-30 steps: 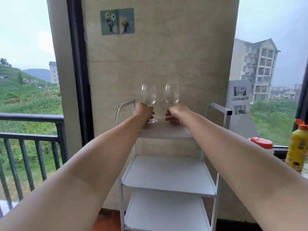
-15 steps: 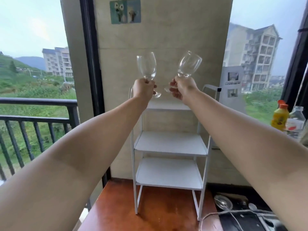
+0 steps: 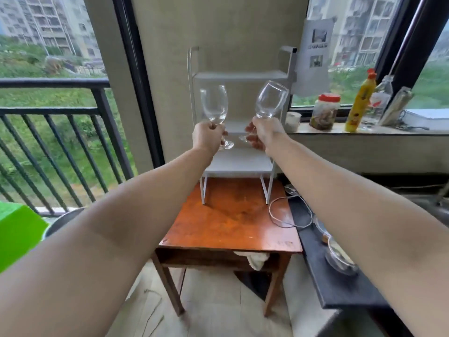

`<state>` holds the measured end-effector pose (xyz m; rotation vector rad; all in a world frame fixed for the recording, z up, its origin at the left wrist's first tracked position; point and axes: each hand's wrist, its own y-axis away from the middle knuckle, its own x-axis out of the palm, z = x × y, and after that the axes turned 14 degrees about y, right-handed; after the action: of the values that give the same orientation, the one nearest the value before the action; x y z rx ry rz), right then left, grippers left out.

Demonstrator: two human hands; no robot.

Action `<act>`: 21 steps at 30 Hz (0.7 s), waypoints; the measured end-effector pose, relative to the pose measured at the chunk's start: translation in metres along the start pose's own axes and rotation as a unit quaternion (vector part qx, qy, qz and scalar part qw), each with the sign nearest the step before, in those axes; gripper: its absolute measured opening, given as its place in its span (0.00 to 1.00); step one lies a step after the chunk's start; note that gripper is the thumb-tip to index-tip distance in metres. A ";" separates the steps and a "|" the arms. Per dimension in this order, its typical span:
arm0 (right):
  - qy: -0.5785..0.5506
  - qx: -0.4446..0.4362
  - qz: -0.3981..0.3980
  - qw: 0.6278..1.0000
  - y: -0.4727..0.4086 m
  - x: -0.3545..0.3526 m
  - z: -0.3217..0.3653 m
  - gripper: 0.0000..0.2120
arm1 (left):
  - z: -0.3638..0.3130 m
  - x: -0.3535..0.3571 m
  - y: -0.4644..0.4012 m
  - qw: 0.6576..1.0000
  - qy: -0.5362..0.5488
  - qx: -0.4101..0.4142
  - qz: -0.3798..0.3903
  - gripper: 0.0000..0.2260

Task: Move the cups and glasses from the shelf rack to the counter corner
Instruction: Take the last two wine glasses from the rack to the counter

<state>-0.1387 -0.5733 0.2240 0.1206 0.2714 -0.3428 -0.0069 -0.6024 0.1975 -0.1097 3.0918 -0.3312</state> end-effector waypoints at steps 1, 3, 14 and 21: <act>0.006 0.012 0.006 1.000 0.007 0.000 -0.016 0.12 | 0.013 0.001 0.011 1.000 -0.006 -0.019 0.002 0.12; 0.012 0.035 0.014 0.999 0.024 -0.001 -0.049 0.11 | 0.038 0.005 0.038 0.998 -0.018 -0.057 0.013 0.13; 0.056 0.195 0.012 0.979 0.157 -0.050 -0.232 0.09 | 0.138 0.042 0.222 0.973 -0.073 -0.191 0.111 0.09; 0.061 0.290 -0.032 0.954 0.280 -0.124 -0.322 0.12 | 0.185 0.074 0.369 0.937 -0.094 -0.276 0.193 0.10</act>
<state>-0.2322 -0.2204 -0.0291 0.7160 0.2914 -0.4740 -0.0981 -0.2866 -0.0633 0.4224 2.8248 0.5273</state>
